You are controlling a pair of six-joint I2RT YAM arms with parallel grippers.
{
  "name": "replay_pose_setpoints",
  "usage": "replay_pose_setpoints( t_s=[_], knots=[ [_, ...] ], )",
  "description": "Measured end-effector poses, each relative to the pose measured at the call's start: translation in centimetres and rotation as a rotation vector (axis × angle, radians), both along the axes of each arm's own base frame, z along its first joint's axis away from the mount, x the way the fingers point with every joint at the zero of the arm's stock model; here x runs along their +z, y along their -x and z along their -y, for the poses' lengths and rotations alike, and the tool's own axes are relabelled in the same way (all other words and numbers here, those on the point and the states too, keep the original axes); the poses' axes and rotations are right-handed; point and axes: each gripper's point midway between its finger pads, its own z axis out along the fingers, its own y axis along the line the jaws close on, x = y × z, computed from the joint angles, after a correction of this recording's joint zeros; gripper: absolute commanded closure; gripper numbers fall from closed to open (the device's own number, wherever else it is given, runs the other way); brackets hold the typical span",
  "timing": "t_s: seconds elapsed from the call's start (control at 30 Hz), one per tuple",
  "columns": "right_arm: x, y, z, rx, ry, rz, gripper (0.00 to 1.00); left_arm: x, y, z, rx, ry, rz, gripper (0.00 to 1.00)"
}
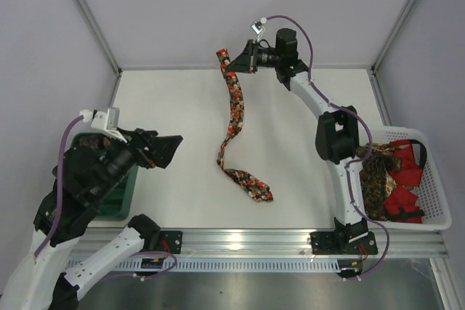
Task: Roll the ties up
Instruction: Move the tie to the center of the board, then flatten the tie
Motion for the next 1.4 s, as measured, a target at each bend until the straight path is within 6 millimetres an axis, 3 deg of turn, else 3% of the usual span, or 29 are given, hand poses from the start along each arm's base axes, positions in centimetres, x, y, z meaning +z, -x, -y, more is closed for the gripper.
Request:
replay_pose_setpoints(
  t_s=[0.13, 0.17, 0.3, 0.43, 0.53, 0.63, 0.73, 0.83, 0.9, 0.93, 1.03, 1.17, 1.27, 1.4],
  knots=[
    [-4.0, -4.7, -0.5, -0.026, -0.001, -0.053, 0.61, -1.3, -0.2, 0.4, -0.009, -0.012, -0.033, 0.0],
    [-5.1, -5.8, -0.5, -0.04, 0.002, -0.081, 0.33, -1.8, -0.5, 0.7, -0.013, -0.02, -0.046, 0.0],
    [-9.8, -8.0, 0.2, -0.131, 0.068, -0.22, 0.01, -3.2, -2.1, 1.9, -0.012, -0.052, -0.109, 0.0],
    [-14.2, -8.5, 1.4, -0.265, 0.203, -0.309, 0.0, -4.9, -4.7, 3.7, -0.002, -0.093, -0.19, 0.0],
    [-16.2, -8.3, 3.3, -0.37, 0.33, -0.36, 0.0, -4.8, -6.6, 5.0, -0.002, -0.102, -0.215, 0.0],
    [-16.3, -8.1, 6.8, -0.496, 0.489, -0.356, 0.0, -4.7, -8.3, 6.3, 0.002, -0.101, -0.248, 0.0],
    [-15.1, -6.9, 11.4, -0.625, 0.686, -0.297, 0.0, -4.6, -9.2, 6.9, 0.006, -0.091, -0.268, 0.0],
    [-13.7, -3.0, 14.9, -0.658, 0.866, -0.232, 0.0, -4.4, -9.1, 7.1, 0.003, -0.069, -0.277, 0.0],
    [-13.2, 1.9, 15.1, -0.61, 0.956, -0.169, 0.0, -3.9, -8.8, 7.1, -0.003, -0.045, -0.276, 0.0],
    [-13.1, 4.8, 14.4, -0.563, 0.991, -0.14, 0.0, -3.7, -8.6, 7.0, -0.004, -0.037, -0.273, 0.0],
    [-13.0, 12.8, 9.5, -0.395, 1.017, -0.023, 0.0, -3.3, -7.8, 6.7, -0.004, -0.001, -0.264, 0.0],
    [-14.5, 20.9, 4.0, -0.202, 1.041, 0.106, 0.0, -2.9, -7.0, 6.1, 0.001, 0.031, -0.259, 0.0],
    [-16.6, 22.9, 2.5, -0.179, 1.11, 0.147, 0.0, -2.8, -6.9, 6.0, 0.004, 0.036, -0.258, 0.0],
    [-20.2, 22.5, 2.4, -0.243, 1.231, 0.161, 0.05, -3.2, -6.7, 5.9, 0.007, 0.031, -0.276, 0.0]
  ],
)
